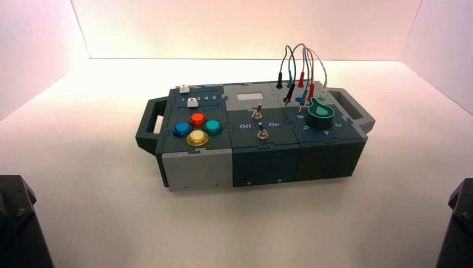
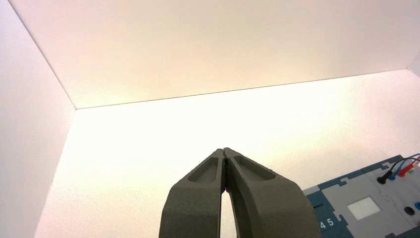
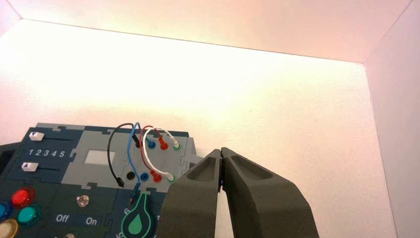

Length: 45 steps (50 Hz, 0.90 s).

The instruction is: Push the yellow button with the right gripper.

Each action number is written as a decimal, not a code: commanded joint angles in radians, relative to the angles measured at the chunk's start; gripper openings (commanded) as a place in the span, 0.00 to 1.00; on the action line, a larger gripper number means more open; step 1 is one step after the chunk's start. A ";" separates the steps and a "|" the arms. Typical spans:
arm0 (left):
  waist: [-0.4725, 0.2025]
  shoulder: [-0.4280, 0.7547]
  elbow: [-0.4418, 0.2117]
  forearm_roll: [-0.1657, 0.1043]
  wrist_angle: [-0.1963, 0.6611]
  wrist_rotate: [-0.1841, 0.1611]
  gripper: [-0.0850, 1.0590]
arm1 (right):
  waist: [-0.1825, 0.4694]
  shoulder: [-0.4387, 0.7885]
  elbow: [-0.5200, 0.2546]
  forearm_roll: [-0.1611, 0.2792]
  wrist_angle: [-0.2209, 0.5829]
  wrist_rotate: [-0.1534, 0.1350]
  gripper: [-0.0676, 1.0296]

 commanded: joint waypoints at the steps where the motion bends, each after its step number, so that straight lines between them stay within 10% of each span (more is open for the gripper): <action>1: 0.003 -0.003 -0.014 0.000 -0.005 0.003 0.05 | 0.003 0.006 -0.014 0.003 -0.003 -0.002 0.04; 19: 0.003 -0.003 -0.014 0.002 -0.005 0.003 0.05 | 0.037 0.008 -0.018 0.020 0.009 -0.002 0.04; 45: 0.009 0.074 -0.037 0.006 -0.003 0.003 0.05 | 0.598 0.449 -0.222 0.230 0.092 0.021 0.04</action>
